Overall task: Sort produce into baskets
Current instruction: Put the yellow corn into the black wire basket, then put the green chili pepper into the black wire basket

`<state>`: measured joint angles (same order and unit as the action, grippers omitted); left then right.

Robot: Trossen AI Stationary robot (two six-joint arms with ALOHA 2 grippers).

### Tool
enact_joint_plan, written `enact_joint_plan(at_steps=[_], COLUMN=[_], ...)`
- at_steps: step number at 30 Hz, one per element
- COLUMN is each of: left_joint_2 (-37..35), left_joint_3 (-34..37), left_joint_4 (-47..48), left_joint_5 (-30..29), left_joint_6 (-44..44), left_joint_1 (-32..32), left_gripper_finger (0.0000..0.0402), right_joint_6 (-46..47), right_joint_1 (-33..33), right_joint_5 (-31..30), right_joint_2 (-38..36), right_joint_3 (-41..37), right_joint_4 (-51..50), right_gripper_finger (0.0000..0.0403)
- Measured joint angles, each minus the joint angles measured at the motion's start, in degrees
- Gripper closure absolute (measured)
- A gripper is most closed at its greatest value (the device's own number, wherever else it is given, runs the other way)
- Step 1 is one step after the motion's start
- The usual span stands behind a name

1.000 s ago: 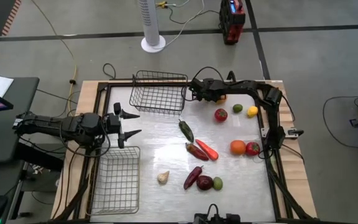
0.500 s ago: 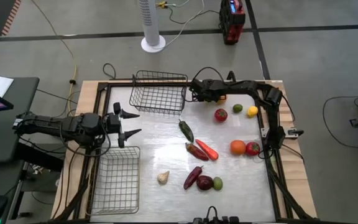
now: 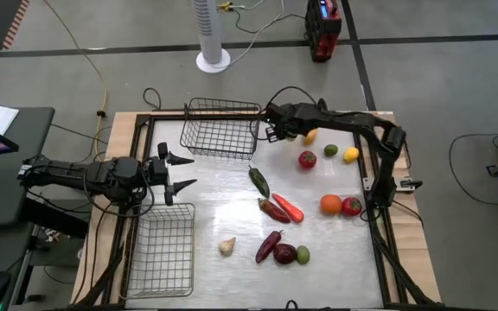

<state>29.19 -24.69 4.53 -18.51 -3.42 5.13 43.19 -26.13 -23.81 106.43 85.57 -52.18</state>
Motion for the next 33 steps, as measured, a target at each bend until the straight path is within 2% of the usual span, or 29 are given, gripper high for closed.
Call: enact_joint_plan(at_steps=[5, 12, 16, 20, 27, 33], left_joint_2=[0.02, 0.02, -0.02, 0.00, -1.37, -3.02], left_joint_3=[-0.02, -0.02, -0.02, -0.02, -0.07, -0.07], left_joint_4=[-1.53, -5.41, -8.10, -9.31, -10.32, -10.58], left_joint_5=[-1.80, -3.27, -2.21, 1.55, 7.11, 7.35], left_joint_6=[0.02, 0.15, 2.35, 5.16, 11.30, 11.81], left_joint_1=[0.00, 0.00, 0.00, 0.02, 0.04, 0.02], left_gripper_finger=[0.0123, 0.0123, 0.0123, 0.0123, 0.0123, 0.0123], right_joint_6=[-5.04, -19.66, -27.37, -31.03, -27.64, -27.16], right_joint_1=[4.23, 10.36, 11.65, 11.10, 8.79, 8.79], right_joint_5=[1.37, 4.61, 5.78, 9.47, 19.11, 19.47], right_joint_2=[-3.50, -3.16, -1.16, 0.68, 3.21, 3.50], right_joint_3=[3.22, 4.25, 4.25, 4.49, 6.62, 6.75], right_joint_4=[4.94, 28.19, 38.70, 45.95, 43.30, 42.97], right_gripper_finger=[0.0193, 0.0179, 0.0178, 0.0177, 0.0150, 0.0129])
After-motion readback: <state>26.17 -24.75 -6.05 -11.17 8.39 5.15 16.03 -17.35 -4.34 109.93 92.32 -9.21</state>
